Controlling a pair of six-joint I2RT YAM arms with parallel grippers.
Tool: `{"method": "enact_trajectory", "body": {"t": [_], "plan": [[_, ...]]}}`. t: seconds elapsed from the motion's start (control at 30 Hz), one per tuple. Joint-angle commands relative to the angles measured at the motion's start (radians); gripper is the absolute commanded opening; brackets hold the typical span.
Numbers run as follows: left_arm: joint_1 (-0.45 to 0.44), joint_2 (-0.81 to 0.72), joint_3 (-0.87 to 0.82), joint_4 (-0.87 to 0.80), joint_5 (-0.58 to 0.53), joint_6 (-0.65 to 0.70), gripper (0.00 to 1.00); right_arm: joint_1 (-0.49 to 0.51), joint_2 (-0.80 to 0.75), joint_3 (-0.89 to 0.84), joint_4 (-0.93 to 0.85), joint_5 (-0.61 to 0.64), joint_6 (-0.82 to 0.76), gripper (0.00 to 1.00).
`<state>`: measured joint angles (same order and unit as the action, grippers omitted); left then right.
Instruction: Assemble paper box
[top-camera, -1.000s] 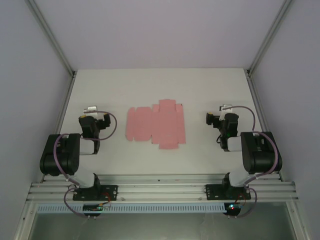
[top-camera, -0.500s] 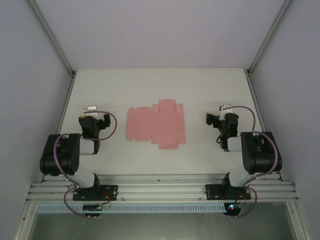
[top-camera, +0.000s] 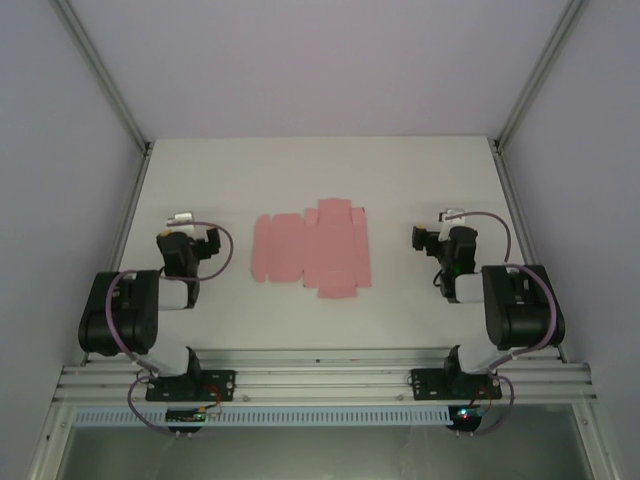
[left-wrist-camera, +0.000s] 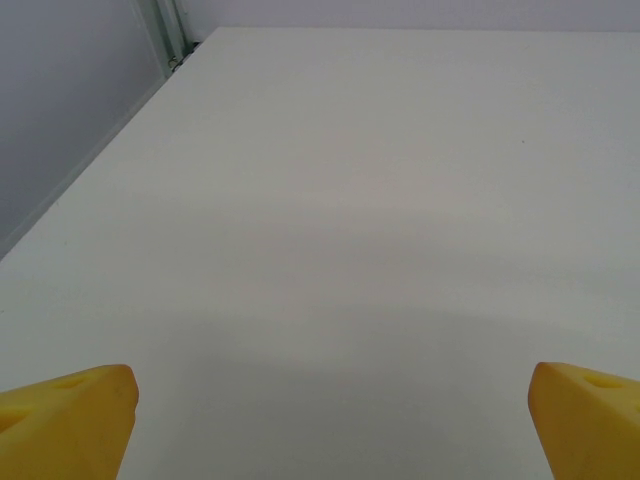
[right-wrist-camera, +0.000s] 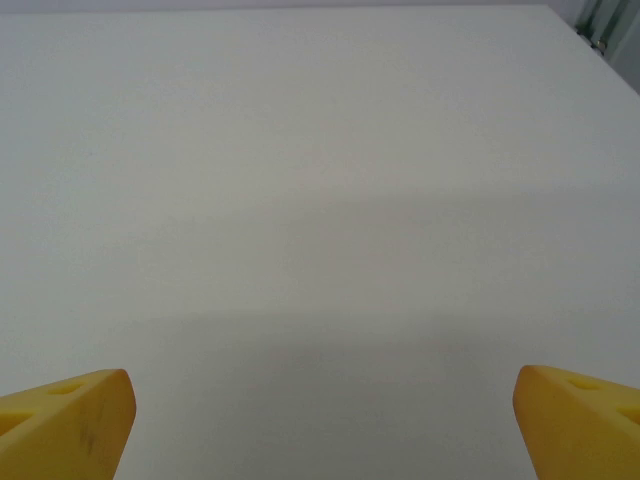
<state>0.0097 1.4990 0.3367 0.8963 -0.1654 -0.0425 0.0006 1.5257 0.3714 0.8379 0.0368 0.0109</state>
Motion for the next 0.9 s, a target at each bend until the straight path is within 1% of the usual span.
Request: {"method": "enact_trajectory", "body": {"t": [0.0,0.07,0.1,0.17,0.2,0.23,0.27,0.33,0.43,0.5,0.53,0.6,0.63,0.7,0.77,0.8,0.87], "plan": [[-0.015,-0.12,0.089,-0.211,-0.036,-0.012,1.0,0.019,-0.118,0.065,-0.179,0.022,-0.016,0.99],[-0.02,-0.186,0.154,-0.393,-0.017,-0.065,0.99,0.051,-0.191,0.138,-0.375,0.056,-0.016,0.99],[-0.025,-0.213,0.175,-0.457,-0.003,-0.098,1.0,0.067,-0.217,0.18,-0.472,0.053,0.0,0.98],[-0.047,-0.263,0.212,-0.578,0.036,-0.164,1.0,0.108,-0.247,0.271,-0.668,0.027,0.061,0.92],[-0.063,-0.282,0.223,-0.619,0.06,-0.188,1.0,0.132,-0.251,0.314,-0.75,0.015,0.104,0.9],[-0.079,-0.297,0.24,-0.668,0.098,-0.214,0.99,0.156,-0.246,0.356,-0.823,-0.013,0.132,0.88],[-0.093,-0.304,0.26,-0.719,0.16,-0.239,0.99,0.191,-0.232,0.399,-0.892,-0.042,0.153,0.85],[-0.117,-0.293,0.305,-0.812,0.267,-0.3,1.0,0.265,-0.193,0.472,-0.988,-0.063,0.209,0.8],[-0.149,-0.244,0.359,-0.89,0.399,-0.357,1.0,0.369,-0.096,0.573,-1.08,-0.105,0.272,0.72],[-0.168,-0.204,0.393,-0.934,0.45,-0.373,0.99,0.423,-0.02,0.639,-1.122,-0.133,0.288,0.66],[-0.176,-0.179,0.415,-0.965,0.463,-0.368,1.0,0.444,0.024,0.674,-1.141,-0.14,0.295,0.64],[-0.187,-0.135,0.45,-1.023,0.454,-0.37,1.0,0.462,0.102,0.735,-1.167,-0.147,0.293,0.56],[-0.189,-0.11,0.463,-1.036,0.469,-0.374,0.99,0.469,0.143,0.766,-1.19,-0.143,0.29,0.54],[-0.192,-0.071,0.485,-1.052,0.527,-0.367,1.0,0.471,0.208,0.81,-1.243,-0.13,0.304,0.52],[-0.194,-0.044,0.496,-1.053,0.576,-0.364,1.0,0.465,0.256,0.813,-1.262,-0.096,0.313,0.5],[-0.195,-0.03,0.501,-1.054,0.598,-0.365,1.0,0.46,0.282,0.846,-1.273,-0.102,0.318,0.5],[-0.195,0.0,0.514,-1.065,0.612,-0.367,1.0,0.452,0.32,0.843,-1.267,-0.151,0.325,0.46]]}}
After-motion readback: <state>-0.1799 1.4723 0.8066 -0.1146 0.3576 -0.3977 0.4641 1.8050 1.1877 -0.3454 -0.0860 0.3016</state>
